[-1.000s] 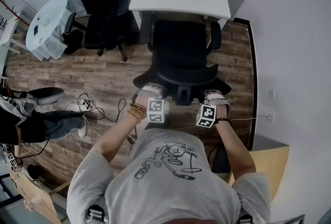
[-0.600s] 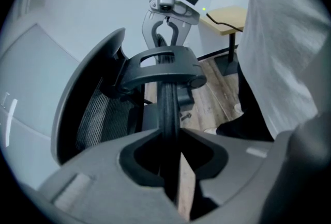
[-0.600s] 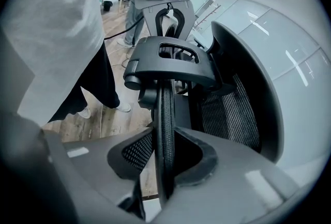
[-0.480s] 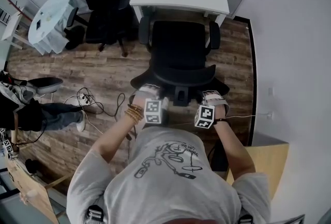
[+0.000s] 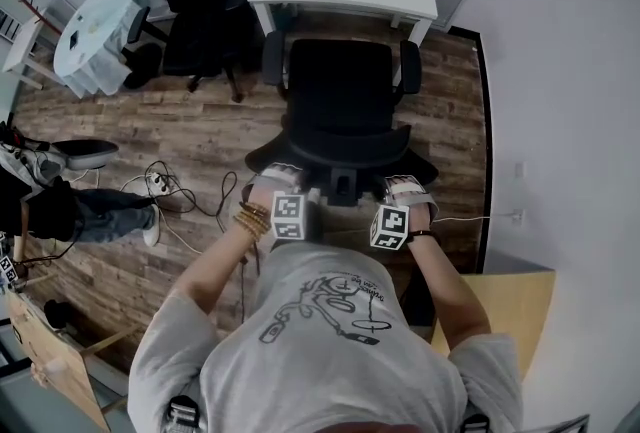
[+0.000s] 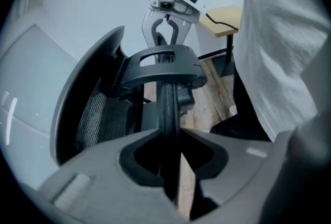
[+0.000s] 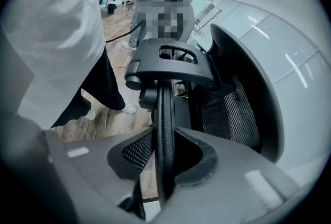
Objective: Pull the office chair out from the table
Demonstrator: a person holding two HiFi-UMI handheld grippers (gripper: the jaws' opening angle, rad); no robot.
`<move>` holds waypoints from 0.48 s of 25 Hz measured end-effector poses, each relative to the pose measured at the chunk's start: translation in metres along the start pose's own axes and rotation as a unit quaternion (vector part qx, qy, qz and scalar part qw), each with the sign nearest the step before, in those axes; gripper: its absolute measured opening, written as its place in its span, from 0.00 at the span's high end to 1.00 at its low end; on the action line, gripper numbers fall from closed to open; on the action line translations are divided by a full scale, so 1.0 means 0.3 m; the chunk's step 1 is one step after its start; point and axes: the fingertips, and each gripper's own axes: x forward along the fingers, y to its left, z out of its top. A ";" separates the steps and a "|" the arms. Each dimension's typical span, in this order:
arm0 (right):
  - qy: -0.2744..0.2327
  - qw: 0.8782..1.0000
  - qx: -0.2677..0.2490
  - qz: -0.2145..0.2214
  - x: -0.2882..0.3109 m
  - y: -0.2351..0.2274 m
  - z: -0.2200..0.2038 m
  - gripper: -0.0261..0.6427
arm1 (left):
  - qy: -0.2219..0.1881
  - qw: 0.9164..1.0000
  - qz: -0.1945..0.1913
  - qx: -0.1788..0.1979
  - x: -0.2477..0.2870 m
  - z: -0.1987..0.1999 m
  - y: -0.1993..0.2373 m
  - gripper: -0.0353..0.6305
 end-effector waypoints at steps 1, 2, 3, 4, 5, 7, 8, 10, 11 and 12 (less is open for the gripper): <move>-0.002 1.000 0.000 0.001 -0.003 0.002 0.001 0.80 | 0.003 1.000 0.001 -0.001 -0.001 0.000 -0.002 0.80; -0.003 1.000 0.000 0.001 -0.009 0.008 0.003 0.80 | 0.006 1.000 0.002 -0.002 -0.003 0.000 -0.009 0.80; -0.005 1.000 0.000 0.001 -0.015 0.020 0.005 0.80 | 0.009 1.000 0.003 -0.003 -0.007 0.002 -0.020 0.80; -0.006 1.000 0.000 0.002 -0.023 0.034 0.007 0.80 | 0.012 1.000 0.005 -0.003 -0.011 0.004 -0.033 0.80; -0.008 1.000 0.001 0.002 -0.031 0.049 0.011 0.80 | 0.016 1.000 0.007 -0.002 -0.017 0.006 -0.046 0.80; -0.009 1.000 0.003 0.002 -0.044 0.073 0.024 0.80 | 0.021 1.000 0.010 -0.003 -0.029 0.003 -0.069 0.81; -0.010 1.000 0.004 0.002 -0.050 0.085 0.032 0.80 | 0.021 1.000 0.011 -0.004 -0.036 0.001 -0.081 0.81; -0.011 1.000 0.005 -0.001 -0.059 0.110 0.049 0.80 | 0.022 1.000 0.015 -0.005 -0.047 -0.004 -0.107 0.81; -0.011 1.000 0.006 -0.003 -0.063 0.123 0.057 0.80 | 0.024 1.000 0.018 -0.004 -0.052 -0.008 -0.120 0.81; -0.010 1.000 0.007 -0.006 -0.067 0.136 0.066 0.80 | 0.025 0.999 0.021 -0.004 -0.057 -0.013 -0.133 0.81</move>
